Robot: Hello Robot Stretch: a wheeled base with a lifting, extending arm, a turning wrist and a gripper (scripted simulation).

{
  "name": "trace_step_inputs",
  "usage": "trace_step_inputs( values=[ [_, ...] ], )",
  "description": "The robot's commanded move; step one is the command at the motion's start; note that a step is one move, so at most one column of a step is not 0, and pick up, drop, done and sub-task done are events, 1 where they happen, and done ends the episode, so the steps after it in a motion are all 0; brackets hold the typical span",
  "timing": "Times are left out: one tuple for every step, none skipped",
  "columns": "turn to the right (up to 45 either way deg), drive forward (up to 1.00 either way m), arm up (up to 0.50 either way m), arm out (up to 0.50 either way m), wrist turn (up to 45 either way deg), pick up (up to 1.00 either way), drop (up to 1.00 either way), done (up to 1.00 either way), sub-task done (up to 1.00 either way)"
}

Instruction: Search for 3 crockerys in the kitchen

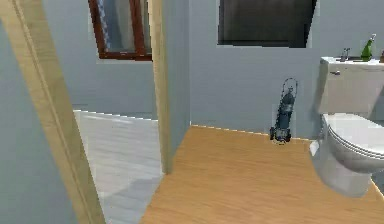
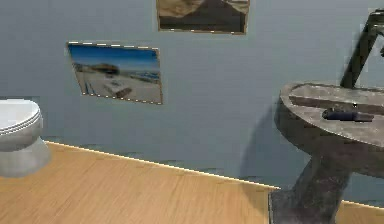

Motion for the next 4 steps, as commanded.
trace_step_inputs(
  values=[
    [0.0,0.75,0.00,0.00,0.0,0.00,0.00,0.00,0.00],
    [-33.0,0.00,0.00,0.00,0.0,0.00,0.00,0.00,0.00],
    [0.0,0.25,0.00,0.00,0.0,0.00,0.00,0.00,0.00],
    [-6.0,0.00,0.00,0.00,0.0,0.00,0.00,0.00,0.00]
  ],
)
